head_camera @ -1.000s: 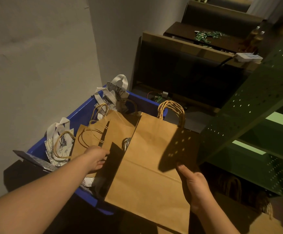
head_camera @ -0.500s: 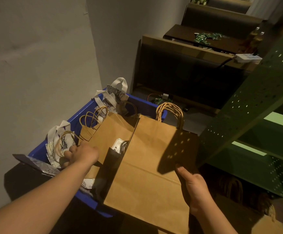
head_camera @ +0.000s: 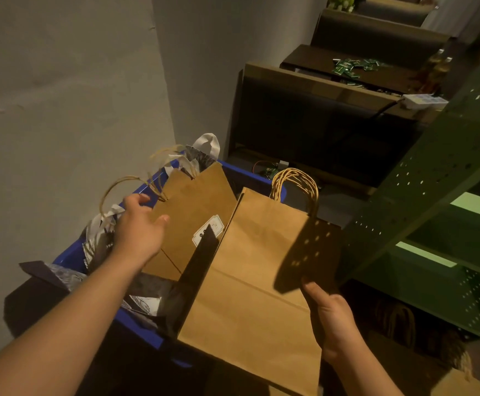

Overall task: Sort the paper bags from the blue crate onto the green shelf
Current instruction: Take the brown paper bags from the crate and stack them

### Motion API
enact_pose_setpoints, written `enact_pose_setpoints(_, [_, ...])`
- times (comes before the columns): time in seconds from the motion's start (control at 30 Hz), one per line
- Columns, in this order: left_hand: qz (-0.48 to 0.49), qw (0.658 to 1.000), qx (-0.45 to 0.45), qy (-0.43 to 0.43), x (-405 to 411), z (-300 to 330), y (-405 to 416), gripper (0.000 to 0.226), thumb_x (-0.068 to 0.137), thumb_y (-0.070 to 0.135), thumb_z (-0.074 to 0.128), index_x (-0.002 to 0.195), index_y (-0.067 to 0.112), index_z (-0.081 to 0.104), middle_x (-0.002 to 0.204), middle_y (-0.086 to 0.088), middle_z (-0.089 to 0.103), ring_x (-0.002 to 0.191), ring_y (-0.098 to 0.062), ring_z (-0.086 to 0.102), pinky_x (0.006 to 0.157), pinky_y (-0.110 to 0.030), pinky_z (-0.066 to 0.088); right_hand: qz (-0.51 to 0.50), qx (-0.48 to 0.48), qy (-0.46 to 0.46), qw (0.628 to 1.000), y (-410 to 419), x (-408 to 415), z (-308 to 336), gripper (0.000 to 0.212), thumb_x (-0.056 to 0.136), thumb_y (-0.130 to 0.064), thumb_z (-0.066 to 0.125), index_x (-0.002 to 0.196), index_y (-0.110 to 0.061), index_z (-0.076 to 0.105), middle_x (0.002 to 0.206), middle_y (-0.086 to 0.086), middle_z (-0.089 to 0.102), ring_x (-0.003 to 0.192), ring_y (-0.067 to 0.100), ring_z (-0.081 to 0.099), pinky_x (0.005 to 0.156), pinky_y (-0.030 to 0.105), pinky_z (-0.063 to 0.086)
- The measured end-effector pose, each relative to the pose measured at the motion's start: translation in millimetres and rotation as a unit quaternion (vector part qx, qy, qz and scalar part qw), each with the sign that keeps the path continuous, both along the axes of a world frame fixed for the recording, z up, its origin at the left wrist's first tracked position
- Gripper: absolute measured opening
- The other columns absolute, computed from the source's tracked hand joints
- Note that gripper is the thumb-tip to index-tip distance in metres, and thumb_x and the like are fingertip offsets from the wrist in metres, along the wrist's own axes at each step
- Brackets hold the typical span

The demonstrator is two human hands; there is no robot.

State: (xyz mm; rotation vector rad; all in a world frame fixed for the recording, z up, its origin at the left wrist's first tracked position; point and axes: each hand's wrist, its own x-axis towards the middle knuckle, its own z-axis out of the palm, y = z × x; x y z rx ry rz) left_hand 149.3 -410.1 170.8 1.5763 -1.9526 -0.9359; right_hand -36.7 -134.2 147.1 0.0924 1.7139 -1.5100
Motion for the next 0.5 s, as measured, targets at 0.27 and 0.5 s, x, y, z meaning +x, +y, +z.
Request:
enact_pose_setpoints(0.27, [-0.047, 0.988, -0.101, -0.111, 0.1, 44.8, -16.4, 0.014, 0.091, 0.009, 0.062, 0.097, 0.014, 0.073, 0.096, -0.009, 0.071, 0.097, -0.033, 0.064, 0.085, -0.042, 0.054, -0.014, -0.075, -0.024, 0.997, -0.5, -8.6, 5.3, 0.026, 0.091, -0.022, 0.064, 0.094, 0.003, 0.069, 0.067, 0.015, 0.069, 0.058, 0.031, 0.067, 0.069, 0.039, 0.050])
enact_pose_setpoints(0.5, [-0.054, 0.972, -0.218, 0.066, -11.3, 58.5, -22.2, 0.019, 0.097, 0.006, 0.052, 0.090, 0.001, 0.069, 0.125, -0.020, 0.059, 0.094, 0.025, 0.043, 0.085, 0.004, 0.031, 0.018, -0.140, -0.032, 0.990, -1.2, -18.9, 12.5, 0.057, 0.054, -0.035, 0.088, 0.095, 0.001, 0.072, 0.073, 0.016, 0.069, 0.066, 0.033, 0.066, 0.074, 0.044, 0.050])
